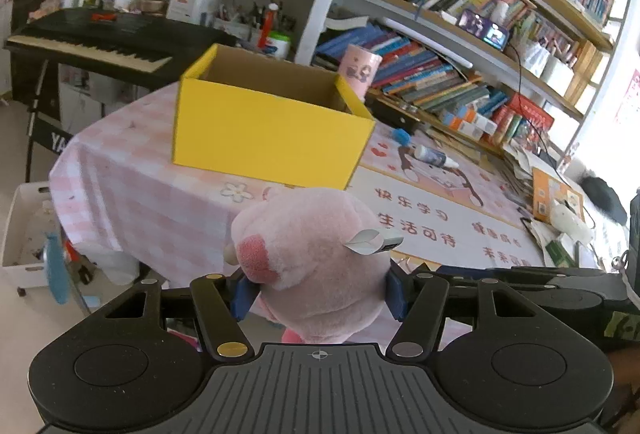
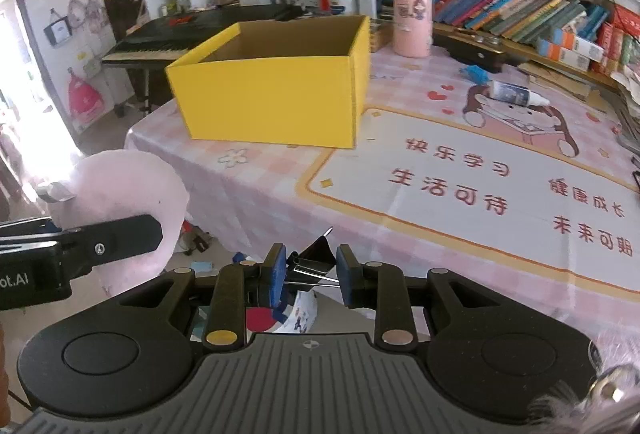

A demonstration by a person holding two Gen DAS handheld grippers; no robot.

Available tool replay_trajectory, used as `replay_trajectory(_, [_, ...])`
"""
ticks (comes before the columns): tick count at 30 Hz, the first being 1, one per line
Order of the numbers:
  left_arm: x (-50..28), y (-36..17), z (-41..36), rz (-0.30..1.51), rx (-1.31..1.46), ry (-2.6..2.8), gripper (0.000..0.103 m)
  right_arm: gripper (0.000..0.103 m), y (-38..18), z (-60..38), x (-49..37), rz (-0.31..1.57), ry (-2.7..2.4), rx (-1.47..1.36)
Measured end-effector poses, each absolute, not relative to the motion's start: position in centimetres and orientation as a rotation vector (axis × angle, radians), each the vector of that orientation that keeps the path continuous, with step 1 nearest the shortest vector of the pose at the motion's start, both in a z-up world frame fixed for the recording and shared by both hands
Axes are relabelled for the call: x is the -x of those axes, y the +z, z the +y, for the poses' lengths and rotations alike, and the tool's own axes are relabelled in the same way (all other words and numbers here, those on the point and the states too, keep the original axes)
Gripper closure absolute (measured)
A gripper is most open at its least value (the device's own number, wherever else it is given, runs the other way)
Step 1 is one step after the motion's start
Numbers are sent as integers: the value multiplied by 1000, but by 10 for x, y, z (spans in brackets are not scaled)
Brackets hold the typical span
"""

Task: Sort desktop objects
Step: 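Carry the plush pig and binder clip with both grippers toward the yellow box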

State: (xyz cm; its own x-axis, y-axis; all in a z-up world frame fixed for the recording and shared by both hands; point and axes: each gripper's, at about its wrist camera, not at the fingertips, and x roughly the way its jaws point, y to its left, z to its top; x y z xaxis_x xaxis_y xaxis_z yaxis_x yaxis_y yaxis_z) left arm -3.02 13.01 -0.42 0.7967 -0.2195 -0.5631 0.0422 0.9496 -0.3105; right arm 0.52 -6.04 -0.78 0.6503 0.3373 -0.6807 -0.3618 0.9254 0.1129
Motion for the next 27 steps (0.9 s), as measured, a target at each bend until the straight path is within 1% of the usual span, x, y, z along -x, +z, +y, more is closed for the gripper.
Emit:
replay_trajectory(16, [43, 2, 160, 595, 311, -89, 41, 78, 0, -22, -8, 744, 466, 82])
replay_trajectory(27, [31, 2, 167, 573, 305, -62, 41, 78, 0, -7, -25, 739, 506, 109])
